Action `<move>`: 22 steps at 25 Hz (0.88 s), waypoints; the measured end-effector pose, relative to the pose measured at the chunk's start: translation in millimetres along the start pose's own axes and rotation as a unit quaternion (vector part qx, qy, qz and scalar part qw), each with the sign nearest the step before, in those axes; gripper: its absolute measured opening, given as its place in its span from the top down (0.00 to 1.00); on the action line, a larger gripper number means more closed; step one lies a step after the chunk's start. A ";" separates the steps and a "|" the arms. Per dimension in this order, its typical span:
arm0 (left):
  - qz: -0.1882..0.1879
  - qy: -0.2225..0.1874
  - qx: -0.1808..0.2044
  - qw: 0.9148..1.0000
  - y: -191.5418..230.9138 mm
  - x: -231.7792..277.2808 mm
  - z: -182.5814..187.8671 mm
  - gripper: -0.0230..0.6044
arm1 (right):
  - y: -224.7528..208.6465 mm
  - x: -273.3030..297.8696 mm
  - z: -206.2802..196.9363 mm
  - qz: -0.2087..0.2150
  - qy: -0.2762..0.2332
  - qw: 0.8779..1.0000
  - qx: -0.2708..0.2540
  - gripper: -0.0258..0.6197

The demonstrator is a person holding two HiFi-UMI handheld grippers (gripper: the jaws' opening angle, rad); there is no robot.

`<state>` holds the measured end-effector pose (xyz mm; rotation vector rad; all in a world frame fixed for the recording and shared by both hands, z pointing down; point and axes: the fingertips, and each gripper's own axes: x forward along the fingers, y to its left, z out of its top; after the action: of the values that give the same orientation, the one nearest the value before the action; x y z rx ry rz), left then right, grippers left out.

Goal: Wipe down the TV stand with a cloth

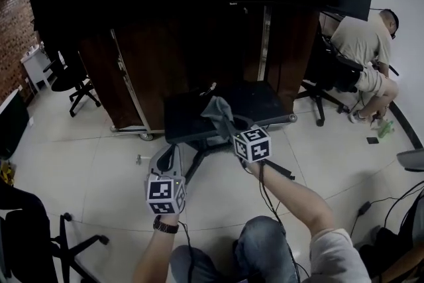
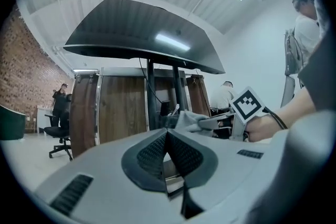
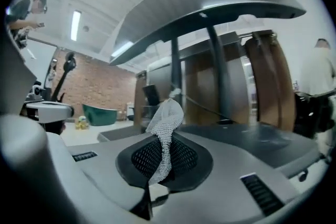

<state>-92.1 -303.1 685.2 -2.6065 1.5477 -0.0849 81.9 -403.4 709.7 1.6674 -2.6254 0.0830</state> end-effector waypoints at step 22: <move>0.034 0.058 0.000 0.998 -4.0 32.4 -137.3 0.95 | 23.0 78.3 -204.2 -0.011 0.071 0.997 -0.027 0.92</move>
<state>-87.3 -338.6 821.7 -2.5887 1.6710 -0.2359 27.2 -451.8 917.1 1.6083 -2.4833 0.1244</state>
